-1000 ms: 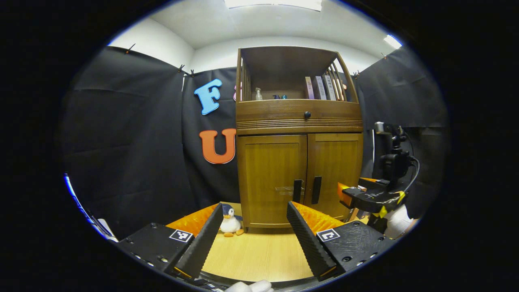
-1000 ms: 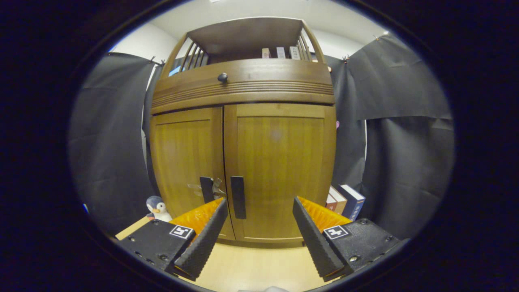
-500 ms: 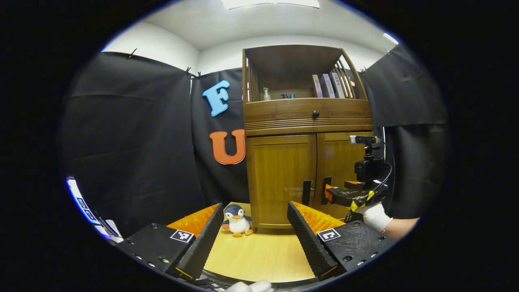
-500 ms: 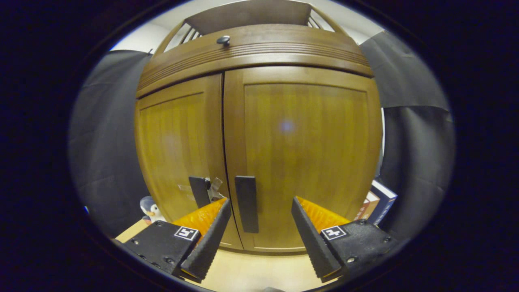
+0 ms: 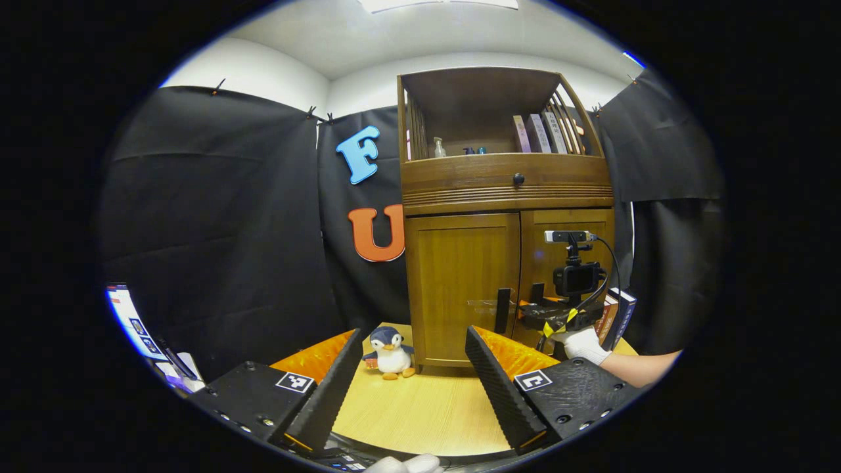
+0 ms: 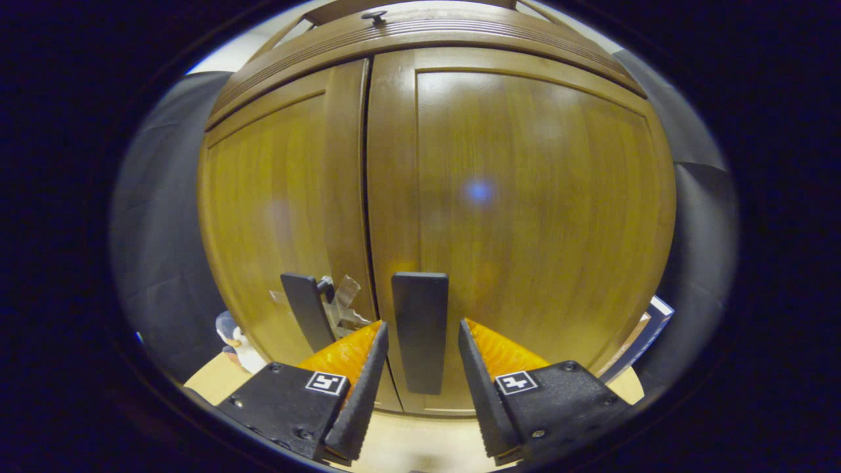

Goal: Open the right door of the double-door shoe cabinet with the right hand, and open the left door with the left hand.

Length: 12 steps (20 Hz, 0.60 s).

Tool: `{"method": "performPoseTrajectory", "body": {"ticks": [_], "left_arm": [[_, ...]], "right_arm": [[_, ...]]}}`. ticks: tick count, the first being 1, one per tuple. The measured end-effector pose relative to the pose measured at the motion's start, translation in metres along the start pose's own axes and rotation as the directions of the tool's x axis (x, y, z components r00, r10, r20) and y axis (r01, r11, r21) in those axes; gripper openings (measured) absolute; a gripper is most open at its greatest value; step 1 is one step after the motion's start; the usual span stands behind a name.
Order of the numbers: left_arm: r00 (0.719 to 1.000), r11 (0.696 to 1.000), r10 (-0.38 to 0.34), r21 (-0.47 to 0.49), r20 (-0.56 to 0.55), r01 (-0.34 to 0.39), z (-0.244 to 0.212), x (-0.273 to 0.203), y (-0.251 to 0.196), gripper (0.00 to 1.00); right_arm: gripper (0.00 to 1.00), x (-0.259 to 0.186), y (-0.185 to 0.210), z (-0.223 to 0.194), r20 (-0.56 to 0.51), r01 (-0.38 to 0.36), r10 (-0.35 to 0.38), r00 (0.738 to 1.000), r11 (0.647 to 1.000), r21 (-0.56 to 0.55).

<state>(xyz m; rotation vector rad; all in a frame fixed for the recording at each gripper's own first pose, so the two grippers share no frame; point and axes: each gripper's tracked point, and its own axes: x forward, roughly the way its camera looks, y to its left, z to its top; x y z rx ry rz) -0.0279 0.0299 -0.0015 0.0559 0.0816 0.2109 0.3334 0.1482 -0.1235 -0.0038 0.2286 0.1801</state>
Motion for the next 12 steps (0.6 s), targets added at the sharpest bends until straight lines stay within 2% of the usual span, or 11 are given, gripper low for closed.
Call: {"method": "performPoseTrajectory", "body": {"ticks": [2, 4, 6, 12], "left_arm": [[1.000, 1.000, 0.003, -0.008, -0.005, -0.003, -0.002, -0.002, 0.001, 0.95], [1.000, 1.000, 0.006, -0.014, -0.003, -0.006, 0.000, -0.003, 0.003, 0.95], [1.000, 1.000, 0.008, -0.018, 0.000, -0.008, -0.001, -0.004, 0.006, 0.95], [1.000, 1.000, -0.001, -0.018, 0.011, 0.001, 0.000, -0.010, 0.011, 0.94]], "right_arm": [[0.60, 0.004, -0.004, -0.004, -0.018, 0.001, -0.001, 1.000, 1.000, 0.010], [0.49, 0.007, 0.004, -0.006, -0.028, -0.033, 0.034, 0.999, 0.998, 0.049], [0.39, 0.006, 0.001, -0.006, -0.024, -0.015, 0.016, 1.000, 0.999, 0.030], [0.33, -0.007, 0.001, -0.011, -0.023, -0.037, 0.037, 0.999, 0.999, -0.002]]}}
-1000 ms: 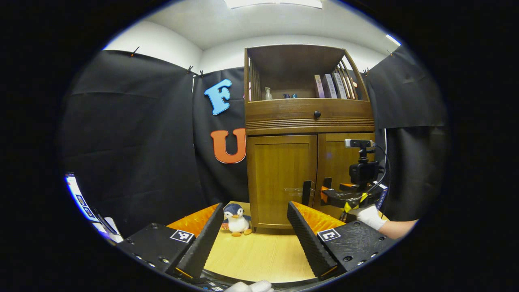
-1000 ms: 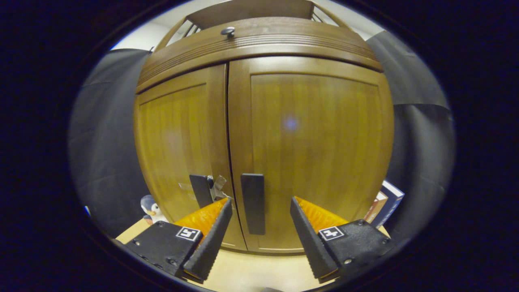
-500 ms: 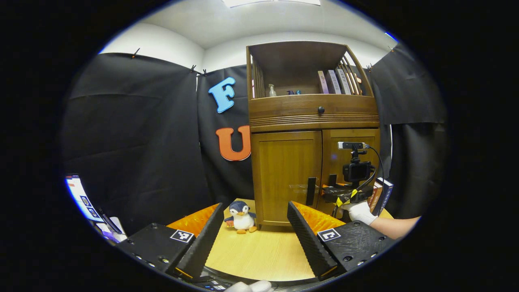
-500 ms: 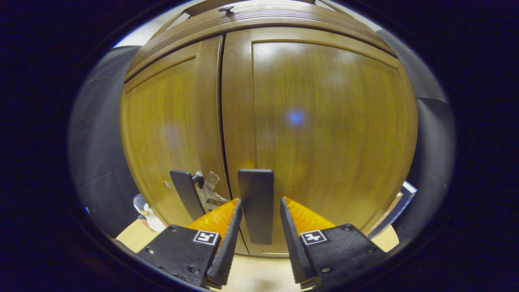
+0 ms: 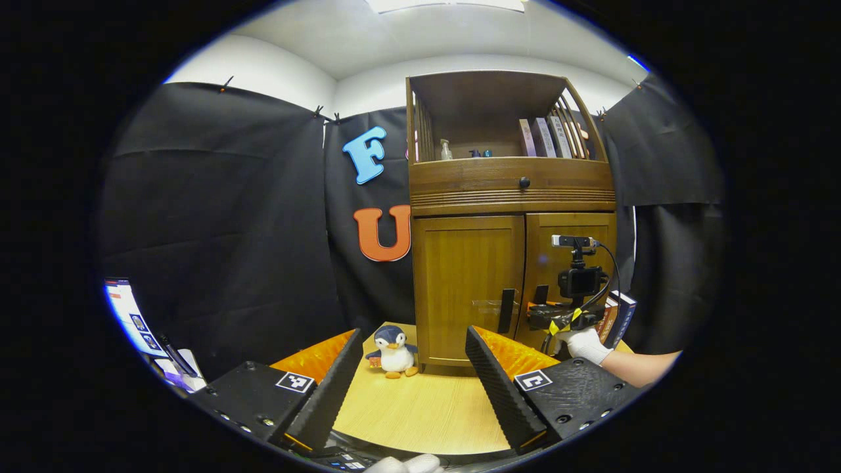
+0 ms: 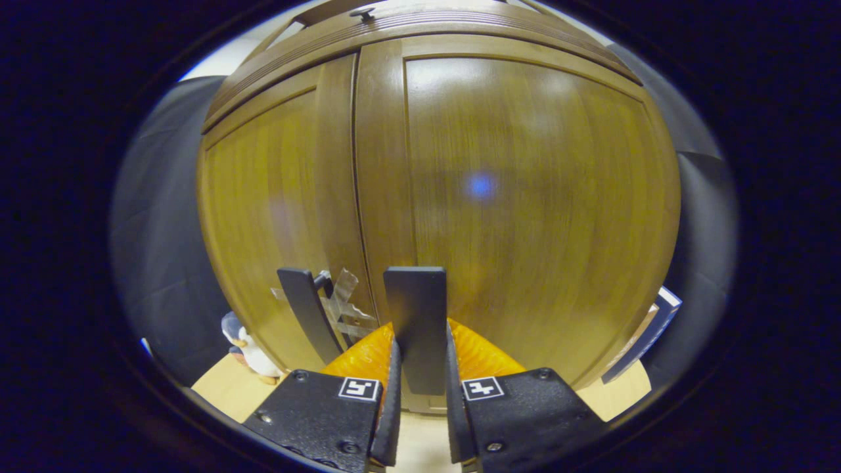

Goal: Open the right door of the double-door shoe cabinet with the right hand, and open the left door with the left hand.

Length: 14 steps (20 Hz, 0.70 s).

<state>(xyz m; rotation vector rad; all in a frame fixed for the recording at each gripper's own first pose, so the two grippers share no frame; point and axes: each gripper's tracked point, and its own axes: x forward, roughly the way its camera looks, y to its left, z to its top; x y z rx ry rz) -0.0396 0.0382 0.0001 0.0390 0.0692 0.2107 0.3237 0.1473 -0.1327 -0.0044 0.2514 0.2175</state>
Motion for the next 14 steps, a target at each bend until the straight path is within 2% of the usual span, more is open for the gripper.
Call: {"method": "performPoseTrajectory", "body": {"ticks": [14], "left_arm": [[0.992, 0.992, -0.125, -0.004, 0.025, 0.125, 0.002, -0.010, -0.017, 0.95]], "right_arm": [[0.33, -0.106, -0.021, -0.031, -0.016, -0.083, 0.082, 0.996, 0.996, -0.025]]}}
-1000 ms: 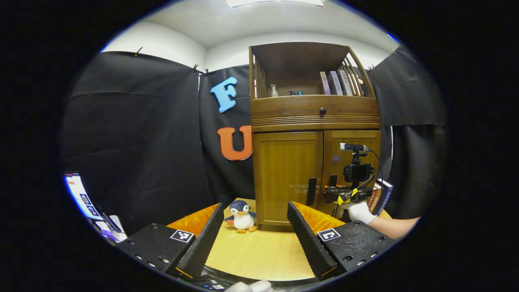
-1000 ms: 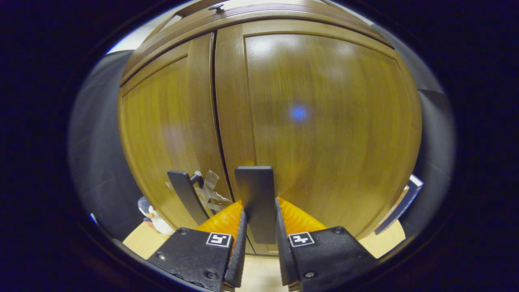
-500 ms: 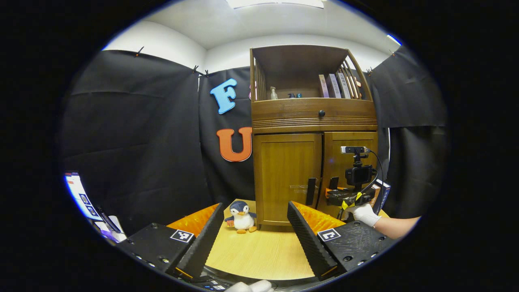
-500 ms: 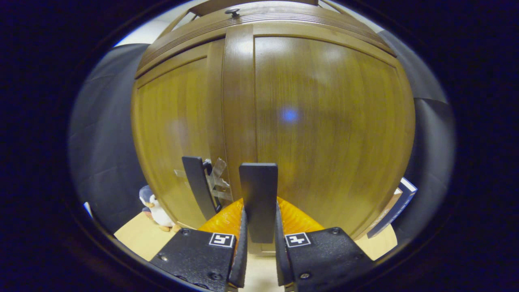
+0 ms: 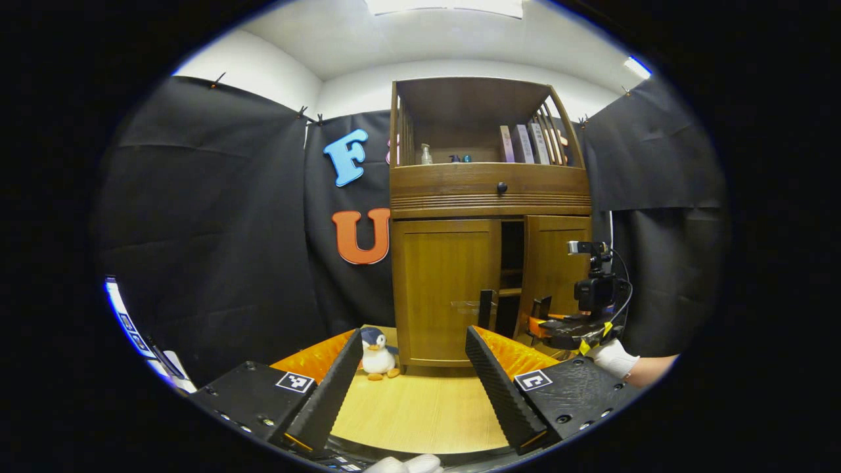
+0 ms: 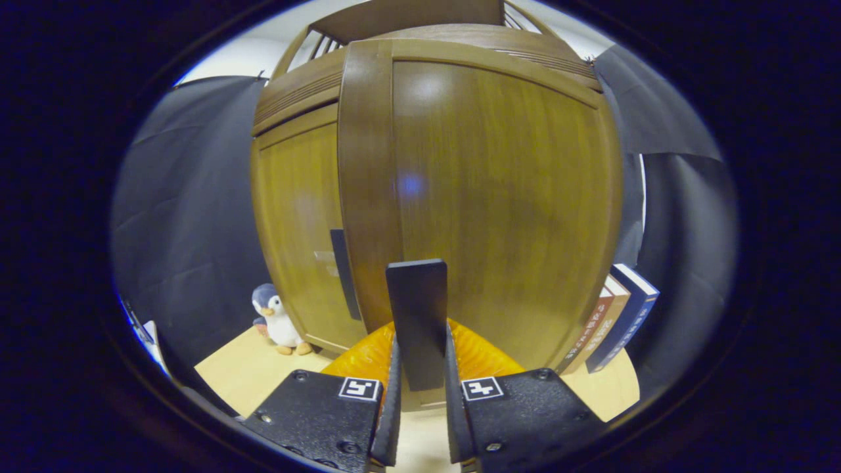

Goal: Open the right door of the double-door shoe cabinet with the right hand, and open the left door with the left hand.

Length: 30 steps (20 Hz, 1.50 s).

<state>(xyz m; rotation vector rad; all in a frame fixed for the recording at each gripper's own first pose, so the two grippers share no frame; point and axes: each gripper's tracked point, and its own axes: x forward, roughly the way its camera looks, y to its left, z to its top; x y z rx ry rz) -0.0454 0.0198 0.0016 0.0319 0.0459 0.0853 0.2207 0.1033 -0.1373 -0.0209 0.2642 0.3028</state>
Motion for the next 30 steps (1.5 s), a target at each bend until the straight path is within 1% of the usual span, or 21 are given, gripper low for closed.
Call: {"method": "performPoseTrajectory", "body": {"ticks": [4, 8, 15, 16, 17, 21, 22, 26, 27, 28, 30], "left_arm": [[0.999, 0.999, -0.046, 0.012, 0.006, 0.046, 0.001, 0.000, -0.013, 0.95], [0.995, 0.995, -0.097, 0.014, 0.004, 0.097, 0.001, 0.001, -0.027, 0.94], [0.981, 0.981, -0.194, 0.020, 0.001, 0.194, -0.003, 0.005, -0.053, 0.95], [0.978, 0.978, -0.208, 0.021, -0.001, 0.208, -0.004, 0.006, -0.057, 0.91], [0.976, 0.976, -0.219, 0.021, -0.005, 0.219, -0.005, 0.006, -0.060, 0.95], [0.966, 0.965, -0.260, 0.018, -0.010, 0.260, -0.007, 0.008, -0.072, 0.95], [0.963, 0.963, -0.268, 0.016, -0.009, 0.268, -0.007, 0.008, -0.074, 0.95], [0.953, 0.953, -0.302, 0.015, -0.012, 0.302, -0.010, 0.010, -0.087, 0.95], [0.950, 0.950, -0.311, 0.015, -0.014, 0.311, -0.011, 0.010, -0.091, 0.95], [0.947, 0.947, -0.321, 0.015, -0.016, 0.321, -0.012, 0.012, -0.095, 0.95], [0.942, 0.942, -0.336, 0.016, -0.019, 0.336, -0.011, 0.014, -0.103, 0.95]], "right_arm": [[0.32, -0.031, -0.013, -0.011, -0.002, 0.000, 0.000, 1.000, 1.000, 0.008], [0.32, -0.061, -0.034, -0.018, 0.001, 0.023, -0.023, 1.000, 1.000, 0.015], [0.27, -0.099, -0.070, -0.029, -0.001, 0.126, -0.127, 0.992, 0.990, 0.054], [0.27, -0.103, -0.075, -0.030, -0.002, 0.136, -0.136, 0.991, 0.989, 0.060], [0.25, -0.107, -0.080, -0.030, -0.002, 0.147, -0.147, 0.989, 0.987, 0.066], [0.20, -0.122, -0.105, -0.034, -0.002, 0.205, -0.206, 0.979, 0.975, 0.082], [0.19, -0.126, -0.114, -0.034, -0.003, 0.228, -0.228, 0.974, 0.970, 0.089], [0.09, -0.141, -0.153, -0.037, -0.016, 0.316, -0.316, 0.949, 0.943, 0.104], [0.06, -0.145, -0.161, -0.037, -0.019, 0.328, -0.328, 0.945, 0.939, 0.108], [0.05, -0.146, -0.168, -0.037, -0.025, 0.329, -0.328, 0.944, 0.938, 0.111], [0.04, -0.150, -0.174, -0.038, -0.024, 0.308, -0.307, 0.951, 0.942, 0.132]]}}
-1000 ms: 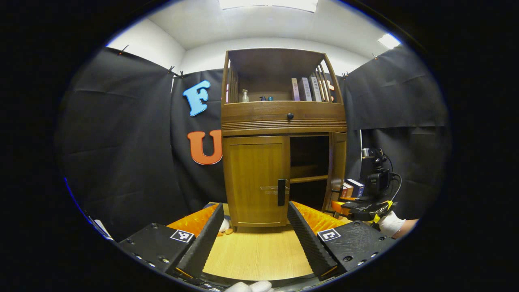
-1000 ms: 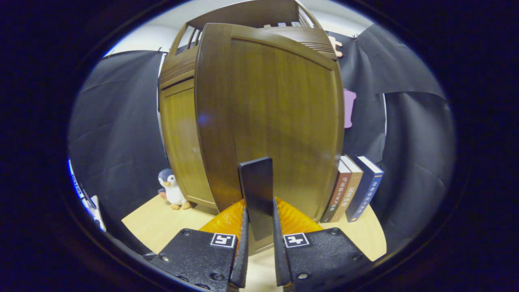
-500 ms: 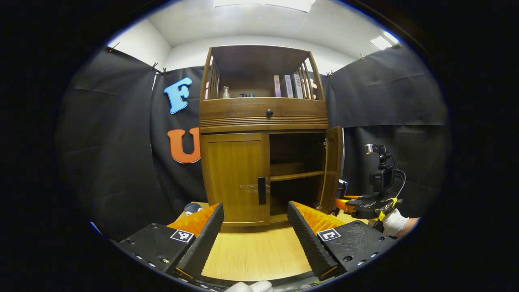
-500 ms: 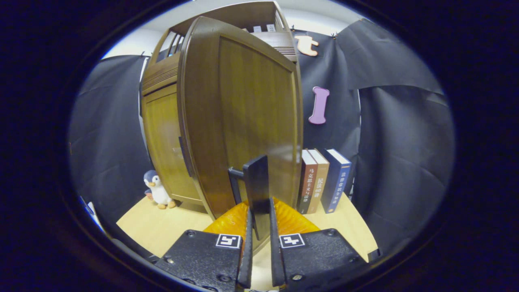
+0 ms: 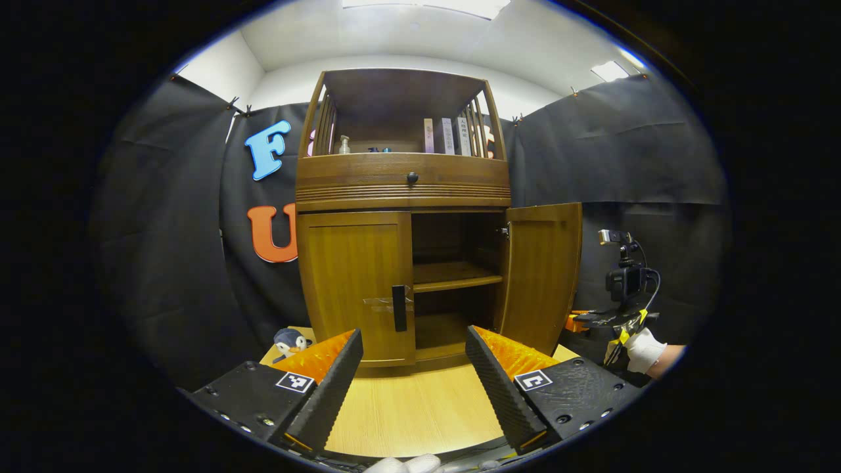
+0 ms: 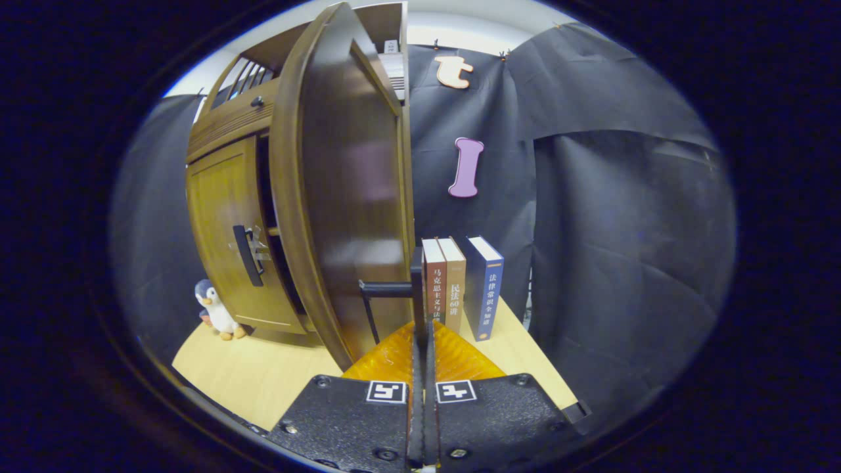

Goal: Open the right door of the double-door shoe cabinet with the right hand, and open the left door with the left hand.

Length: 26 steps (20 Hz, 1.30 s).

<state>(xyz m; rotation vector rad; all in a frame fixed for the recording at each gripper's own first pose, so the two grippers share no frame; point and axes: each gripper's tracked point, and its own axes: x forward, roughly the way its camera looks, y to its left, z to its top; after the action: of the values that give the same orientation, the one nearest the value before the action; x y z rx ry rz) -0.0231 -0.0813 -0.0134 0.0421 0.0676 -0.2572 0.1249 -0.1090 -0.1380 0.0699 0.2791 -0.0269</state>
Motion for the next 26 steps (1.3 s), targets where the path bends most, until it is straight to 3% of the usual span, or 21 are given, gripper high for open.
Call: {"method": "performPoseTrajectory", "body": {"ticks": [4, 5, 6, 7, 8, 11, 12, 13, 14, 15, 20, 24, 25, 26], "left_arm": [[1.000, 1.000, -0.012, -0.005, -0.003, 0.012, -0.002, 0.016, -0.011, 0.95], [1.000, 1.000, -0.009, -0.007, -0.003, 0.008, -0.002, 0.021, -0.014, 1.00], [1.000, 1.000, -0.003, -0.009, -0.003, 0.003, -0.002, 0.026, -0.016, 0.95], [1.000, 1.000, 0.002, -0.010, -0.006, -0.002, -0.002, 0.032, -0.020, 1.00], [1.000, 1.000, 0.009, -0.013, -0.007, -0.009, -0.003, 0.037, -0.023, 0.95], [1.000, 0.999, 0.025, -0.028, -0.006, -0.025, -0.003, 0.050, -0.028, 0.95], [0.999, 0.999, 0.033, -0.028, -0.007, -0.034, -0.003, 0.054, -0.030, 1.00], [0.999, 0.999, 0.045, -0.025, -0.008, -0.045, -0.004, 0.056, -0.030, 0.95], [0.999, 0.998, 0.051, -0.025, -0.009, -0.051, -0.004, 0.059, -0.031, 1.00], [0.998, 0.998, 0.058, -0.029, -0.010, -0.058, -0.006, 0.062, -0.030, 0.95], [0.997, 0.996, 0.079, -0.037, -0.001, -0.079, -0.004, 0.069, -0.025, 0.95], [0.996, 0.996, 0.085, -0.029, 0.007, -0.085, -0.005, 0.068, -0.015, 0.95], [0.996, 0.996, 0.083, -0.030, 0.009, -0.083, -0.005, 0.068, -0.012, 0.95], [0.997, 0.996, 0.083, -0.029, 0.010, -0.082, -0.004, 0.066, -0.009, 0.95]], "right_arm": [[0.04, 0.002, -0.012, 0.002, -0.004, -0.048, 0.048, 0.999, 0.999, -0.021], [0.04, 0.004, -0.018, 0.003, -0.007, -0.062, 0.062, 0.998, 0.998, -0.026], [0.04, 0.004, -0.023, 0.004, -0.011, -0.079, 0.078, 0.997, 0.996, -0.029], [0.04, 0.006, -0.029, 0.004, -0.017, -0.097, 0.097, 0.995, 0.995, -0.034], [0.04, 0.006, -0.035, 0.005, -0.023, -0.118, 0.117, 0.993, 0.992, -0.043], [0.04, 0.008, -0.046, 0.010, -0.042, -0.182, 0.178, 0.983, 0.979, -0.095], [0.04, 0.008, -0.048, 0.010, -0.051, -0.201, 0.196, 0.979, 0.973, -0.113], [0.04, 0.009, -0.052, 0.011, -0.057, -0.216, 0.210, 0.976, 0.969, -0.123], [0.04, 0.012, -0.055, 0.011, -0.059, -0.229, 0.223, 0.973, 0.965, -0.125], [0.04, 0.014, -0.057, 0.010, -0.057, -0.239, 0.233, 0.971, 0.963, -0.127], [0.04, 0.019, -0.059, 0.010, -0.067, -0.284, 0.277, 0.959, 0.945, -0.162], [0.15, 0.013, -0.072, 0.007, -0.079, -0.261, 0.252, 0.965, 0.953, -0.153], [0.35, 0.011, -0.075, 0.005, -0.078, -0.246, 0.236, 0.969, 0.956, -0.159], [0.40, 0.007, -0.080, 0.004, -0.077, -0.224, 0.214, 0.974, 0.960, -0.169]]}}
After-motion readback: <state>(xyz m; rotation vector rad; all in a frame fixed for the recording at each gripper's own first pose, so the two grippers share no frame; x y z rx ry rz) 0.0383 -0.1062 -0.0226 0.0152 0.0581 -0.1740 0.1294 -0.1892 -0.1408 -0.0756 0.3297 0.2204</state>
